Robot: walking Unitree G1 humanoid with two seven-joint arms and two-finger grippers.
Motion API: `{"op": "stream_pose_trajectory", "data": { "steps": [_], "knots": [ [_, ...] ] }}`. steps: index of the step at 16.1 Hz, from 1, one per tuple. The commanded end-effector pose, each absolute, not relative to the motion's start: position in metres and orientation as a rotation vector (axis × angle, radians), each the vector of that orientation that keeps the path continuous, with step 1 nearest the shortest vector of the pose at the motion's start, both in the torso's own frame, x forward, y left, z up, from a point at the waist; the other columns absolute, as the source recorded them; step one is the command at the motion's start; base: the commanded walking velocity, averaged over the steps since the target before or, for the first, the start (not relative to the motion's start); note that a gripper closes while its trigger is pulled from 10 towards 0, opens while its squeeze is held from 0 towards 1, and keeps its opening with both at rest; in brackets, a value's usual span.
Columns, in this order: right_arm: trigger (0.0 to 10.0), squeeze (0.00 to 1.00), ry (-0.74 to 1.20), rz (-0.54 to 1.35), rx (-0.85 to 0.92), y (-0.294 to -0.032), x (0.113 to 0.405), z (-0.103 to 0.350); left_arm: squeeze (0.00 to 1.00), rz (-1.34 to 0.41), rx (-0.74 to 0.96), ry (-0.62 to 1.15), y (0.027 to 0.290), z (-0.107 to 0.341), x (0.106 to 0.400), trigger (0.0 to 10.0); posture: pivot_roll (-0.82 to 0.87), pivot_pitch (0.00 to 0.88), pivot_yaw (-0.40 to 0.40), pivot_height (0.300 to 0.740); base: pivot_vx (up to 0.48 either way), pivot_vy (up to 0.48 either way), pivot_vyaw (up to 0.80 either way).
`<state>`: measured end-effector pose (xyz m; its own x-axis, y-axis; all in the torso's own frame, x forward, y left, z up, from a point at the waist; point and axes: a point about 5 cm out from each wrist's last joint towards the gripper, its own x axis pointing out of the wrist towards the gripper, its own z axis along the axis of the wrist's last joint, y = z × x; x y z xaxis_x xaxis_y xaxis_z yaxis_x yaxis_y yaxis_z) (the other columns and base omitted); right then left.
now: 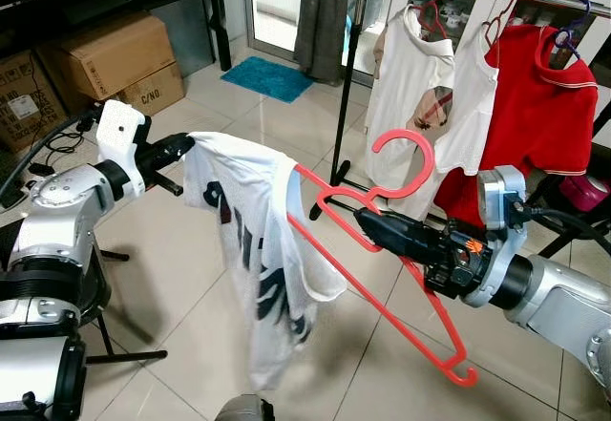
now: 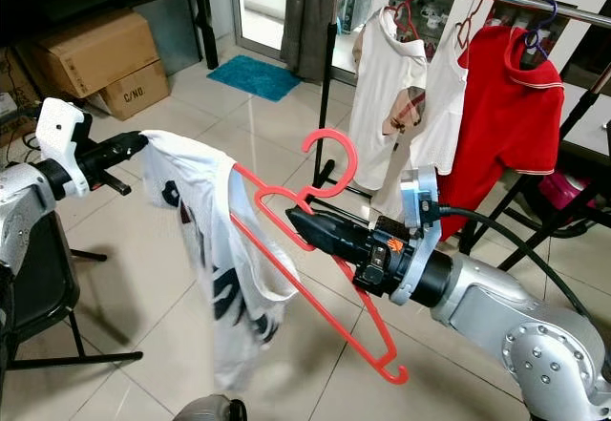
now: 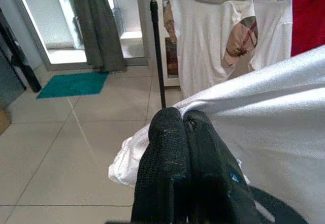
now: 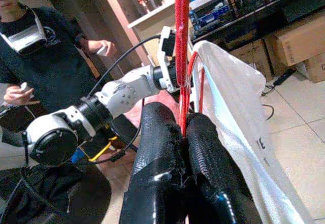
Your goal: Hang hanger
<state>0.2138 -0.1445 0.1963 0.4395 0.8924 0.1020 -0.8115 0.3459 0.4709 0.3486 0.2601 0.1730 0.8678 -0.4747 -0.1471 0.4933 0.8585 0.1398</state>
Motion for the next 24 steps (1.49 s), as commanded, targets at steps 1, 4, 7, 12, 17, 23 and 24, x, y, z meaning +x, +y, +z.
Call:
{"op": "stream_pose_trajectory", "data": {
  "steps": [1, 4, 7, 12, 17, 23, 24],
  "knots": [
    [10.0, 0.0, 0.139, 1.094, 0.484, -0.147, 0.215, 0.204, 1.0, -0.517, 0.192, 0.086, 0.26, 0.179, 0.349, 10.0, -0.02, 0.0, 0.016, 0.74, 0.0, 0.0, 0.0],
    [10.0, 0.0, 0.109, 0.996, 0.483, -0.147, 0.221, 0.202, 1.0, -0.53, 0.188, 0.107, 0.265, 0.176, 0.342, 10.0, -0.02, 0.0, 0.017, 0.74, 0.0, 0.0, 0.0],
    [10.0, 0.0, 0.062, 0.887, 0.459, -0.145, 0.229, 0.202, 1.0, -0.539, 0.202, 0.165, 0.271, 0.162, 0.332, 10.0, -0.02, 0.0, 0.016, 0.74, 0.0, 0.0, 0.0],
    [10.0, 0.0, 0.059, 0.745, 0.373, -0.141, 0.241, 0.203, 1.0, -0.711, 0.19, 0.113, 0.217, 0.153, 0.325, 10.0, -0.03, 0.0, 0.014, 0.74, 0.0, 0.0, 0.0],
    [10.0, 0.0, 0.039, 0.711, 0.366, -0.136, 0.247, 0.208, 1.0, -0.741, 0.162, -0.036, 0.15, 0.167, 0.333, 10.0, -0.04, 0.0, 0.018, 0.74, 0.0, 0.0, 0.0],
    [10.0, 0.0, 0.035, 0.724, 0.387, -0.128, 0.248, 0.207, 0.0, -0.69, 0.07, -0.188, 0.106, 0.188, 0.335, 10.0, -0.04, 0.004, 0.012, 0.74, 0.0, 0.0, 0.0],
    [10.0, 0.0, 0.036, 0.724, 0.387, -0.128, 0.248, 0.207, 0.0, -0.687, 0.073, -0.184, 0.106, 0.188, 0.335, 10.0, -0.04, 0.006, 0.012, 0.74, 0.0, 0.0, 0.0]
  ]
}}
